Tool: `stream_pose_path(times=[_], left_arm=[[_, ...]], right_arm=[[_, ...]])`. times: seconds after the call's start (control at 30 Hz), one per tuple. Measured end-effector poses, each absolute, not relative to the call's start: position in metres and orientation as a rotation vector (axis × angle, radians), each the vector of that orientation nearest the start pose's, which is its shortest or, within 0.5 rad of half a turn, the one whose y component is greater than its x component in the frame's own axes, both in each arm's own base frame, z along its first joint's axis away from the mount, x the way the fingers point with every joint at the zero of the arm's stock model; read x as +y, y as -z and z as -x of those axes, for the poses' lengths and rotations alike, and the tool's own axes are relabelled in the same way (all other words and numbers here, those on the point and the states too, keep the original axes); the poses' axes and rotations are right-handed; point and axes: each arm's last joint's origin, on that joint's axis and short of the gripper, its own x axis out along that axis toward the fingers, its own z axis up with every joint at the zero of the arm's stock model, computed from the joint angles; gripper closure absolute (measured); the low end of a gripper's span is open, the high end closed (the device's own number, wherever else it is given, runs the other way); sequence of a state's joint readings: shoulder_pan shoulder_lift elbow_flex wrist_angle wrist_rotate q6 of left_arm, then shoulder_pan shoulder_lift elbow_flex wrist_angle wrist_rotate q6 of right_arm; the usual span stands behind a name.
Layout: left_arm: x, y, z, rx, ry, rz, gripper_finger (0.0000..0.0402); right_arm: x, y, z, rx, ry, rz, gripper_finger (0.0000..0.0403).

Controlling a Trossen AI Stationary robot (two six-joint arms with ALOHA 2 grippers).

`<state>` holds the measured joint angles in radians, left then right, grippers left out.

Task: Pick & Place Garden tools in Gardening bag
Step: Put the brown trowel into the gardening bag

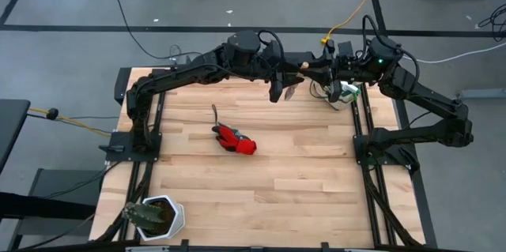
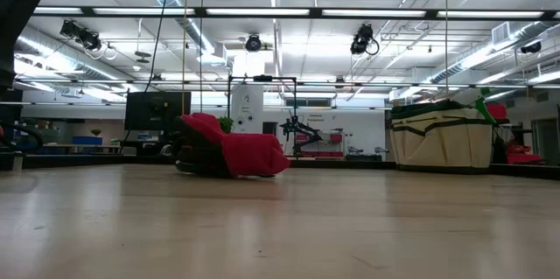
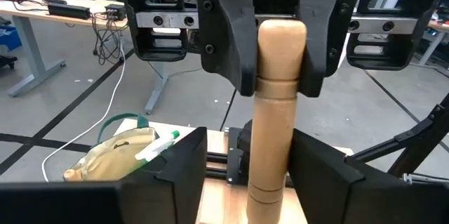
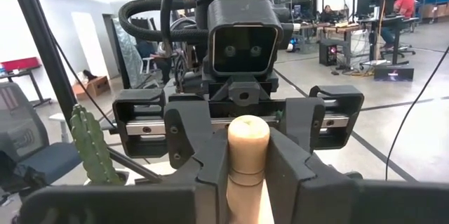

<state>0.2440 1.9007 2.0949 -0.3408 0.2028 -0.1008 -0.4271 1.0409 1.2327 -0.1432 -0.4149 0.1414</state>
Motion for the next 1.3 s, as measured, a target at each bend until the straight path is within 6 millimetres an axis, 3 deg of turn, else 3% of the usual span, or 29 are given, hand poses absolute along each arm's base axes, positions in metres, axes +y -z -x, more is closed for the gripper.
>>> stream_pose_path(times=[0.37, 1.03, 1.3], left_arm=[[0.097, -0.446, -0.418, 0.141, -0.028, 0.135, 0.0204], [0.091, -0.469, -0.387, 0.166, -0.059, 0.109, 0.0228], [0.088, -0.471, -0.386, 0.157, -0.064, 0.101, 0.0307]], right_arm=[[-0.076, -0.441, -0.196, -0.045, 0.012, -0.121, 0.0337], [-0.075, -0.445, -0.192, -0.064, 0.011, -0.111, 0.0337], [-0.075, -0.445, -0.192, -0.065, 0.012, -0.103, 0.0335]])
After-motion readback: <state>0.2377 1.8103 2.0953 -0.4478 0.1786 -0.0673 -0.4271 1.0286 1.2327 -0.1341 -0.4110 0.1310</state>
